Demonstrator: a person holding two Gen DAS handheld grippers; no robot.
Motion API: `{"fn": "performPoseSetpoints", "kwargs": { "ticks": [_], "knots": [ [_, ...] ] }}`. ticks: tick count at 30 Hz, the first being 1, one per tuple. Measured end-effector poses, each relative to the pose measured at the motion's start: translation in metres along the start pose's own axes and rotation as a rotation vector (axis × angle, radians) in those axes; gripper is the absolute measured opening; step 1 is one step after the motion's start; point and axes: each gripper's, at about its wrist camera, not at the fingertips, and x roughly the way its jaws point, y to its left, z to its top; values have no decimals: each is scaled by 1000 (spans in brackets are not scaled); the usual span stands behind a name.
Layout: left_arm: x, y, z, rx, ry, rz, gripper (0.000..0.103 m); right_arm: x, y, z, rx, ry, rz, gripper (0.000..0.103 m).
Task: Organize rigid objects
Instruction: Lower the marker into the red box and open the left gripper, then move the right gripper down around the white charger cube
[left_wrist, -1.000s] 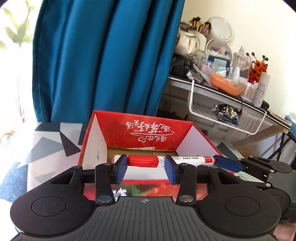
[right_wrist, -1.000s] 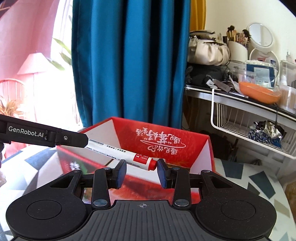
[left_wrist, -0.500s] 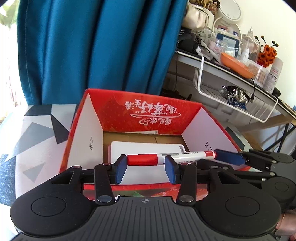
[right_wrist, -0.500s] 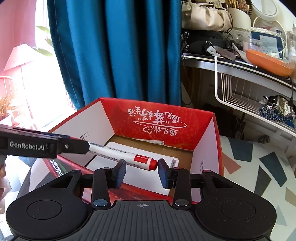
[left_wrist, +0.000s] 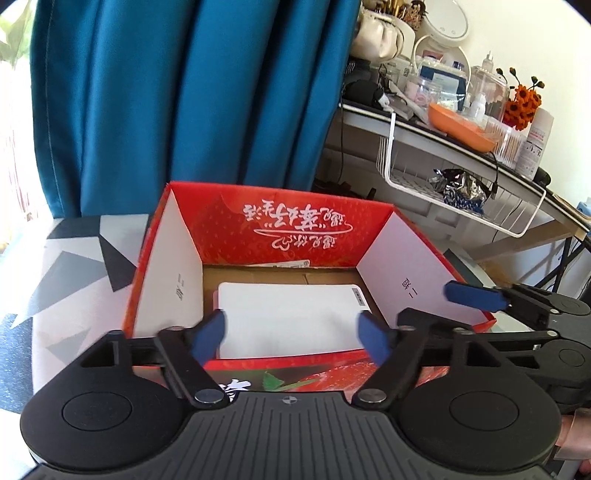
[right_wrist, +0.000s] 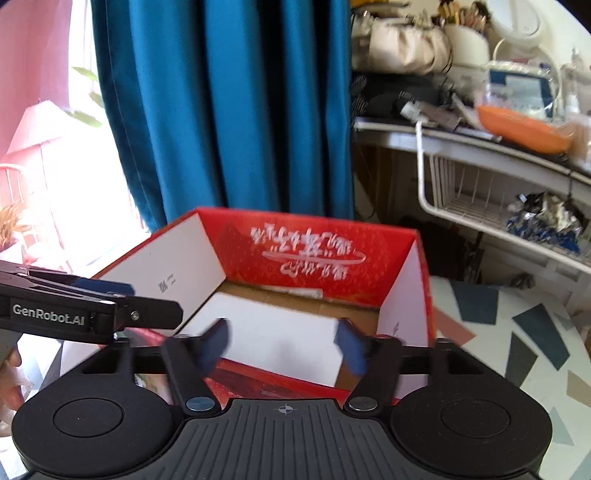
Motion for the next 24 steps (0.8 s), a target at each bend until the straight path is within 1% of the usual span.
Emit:
{"fn": "performPoseSetpoints", "kwargs": {
  "ticks": [1,3,6,12,16,20,24],
  "knots": [
    [-4,1,0,0,-12,7,101,-4,-1,-1,5,-13,-5,72],
    [-14,2,-3,-12,-39,18,103,-14,-1,-5,17,-52,-15,94],
    [-25,7,-7,-39,-40,15,103,-28,0,-12,16,-105,-36,103],
    [-48,14,-26,-41,-61,71,103,-46,5,-35,39,-123,-63,103],
    [-62,23,-43,-45,-60,59,103,-53,13,-60,50,-109,-59,103],
    [-72,29,-60,-65,-51,120,103,-58,21,-87,27,-87,-71,103],
    [-75,36,-80,-103,-42,163,103,-56,26,-103,24,-58,-74,103]
  ]
}}
